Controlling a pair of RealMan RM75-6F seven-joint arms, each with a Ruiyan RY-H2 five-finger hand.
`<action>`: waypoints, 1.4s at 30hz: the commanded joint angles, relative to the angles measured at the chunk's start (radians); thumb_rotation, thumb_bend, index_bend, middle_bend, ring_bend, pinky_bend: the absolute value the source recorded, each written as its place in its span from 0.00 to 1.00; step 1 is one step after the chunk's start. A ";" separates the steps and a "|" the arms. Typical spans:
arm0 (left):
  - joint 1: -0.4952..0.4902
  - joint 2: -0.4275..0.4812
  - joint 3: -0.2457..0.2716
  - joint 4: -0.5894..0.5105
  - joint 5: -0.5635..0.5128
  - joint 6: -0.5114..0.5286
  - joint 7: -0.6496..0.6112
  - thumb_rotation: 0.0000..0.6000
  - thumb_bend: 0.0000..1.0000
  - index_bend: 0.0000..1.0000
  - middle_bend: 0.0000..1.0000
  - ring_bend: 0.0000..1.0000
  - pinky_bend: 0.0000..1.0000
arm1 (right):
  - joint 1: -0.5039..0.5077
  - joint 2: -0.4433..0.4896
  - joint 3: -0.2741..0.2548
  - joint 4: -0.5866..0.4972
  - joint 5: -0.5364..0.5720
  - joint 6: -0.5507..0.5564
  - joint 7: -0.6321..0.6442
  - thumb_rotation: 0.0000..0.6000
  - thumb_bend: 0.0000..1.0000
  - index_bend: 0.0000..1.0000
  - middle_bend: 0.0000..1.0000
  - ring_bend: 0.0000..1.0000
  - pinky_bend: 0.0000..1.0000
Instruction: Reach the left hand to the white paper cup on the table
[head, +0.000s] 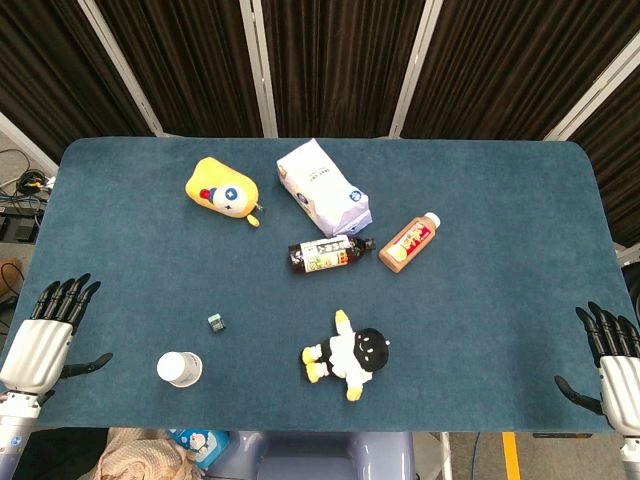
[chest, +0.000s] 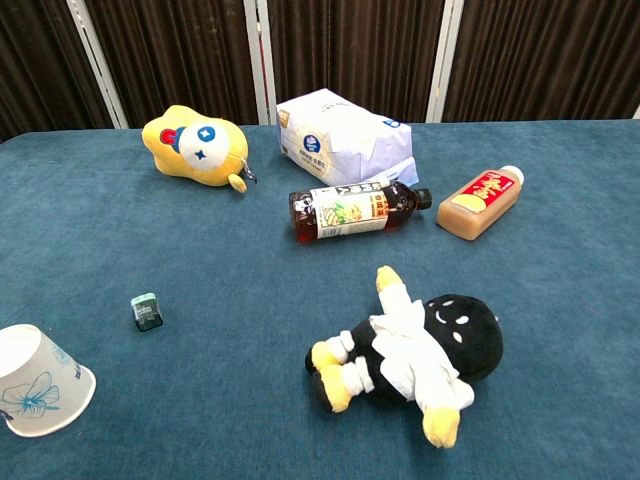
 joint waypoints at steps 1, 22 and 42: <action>0.000 0.000 0.000 -0.001 0.000 0.000 0.001 1.00 0.08 0.00 0.00 0.00 0.00 | 0.000 0.000 0.000 0.000 0.000 0.000 0.000 1.00 0.22 0.00 0.00 0.00 0.01; -0.044 0.017 0.035 -0.024 0.034 -0.097 0.042 1.00 0.08 0.00 0.02 0.05 0.17 | 0.005 -0.003 0.002 -0.003 0.007 -0.011 -0.009 1.00 0.22 0.00 0.00 0.00 0.01; -0.118 -0.016 0.075 -0.147 -0.019 -0.301 0.221 1.00 0.16 0.14 0.26 0.24 0.31 | 0.001 0.000 0.002 -0.003 0.008 -0.005 0.001 1.00 0.22 0.00 0.00 0.00 0.01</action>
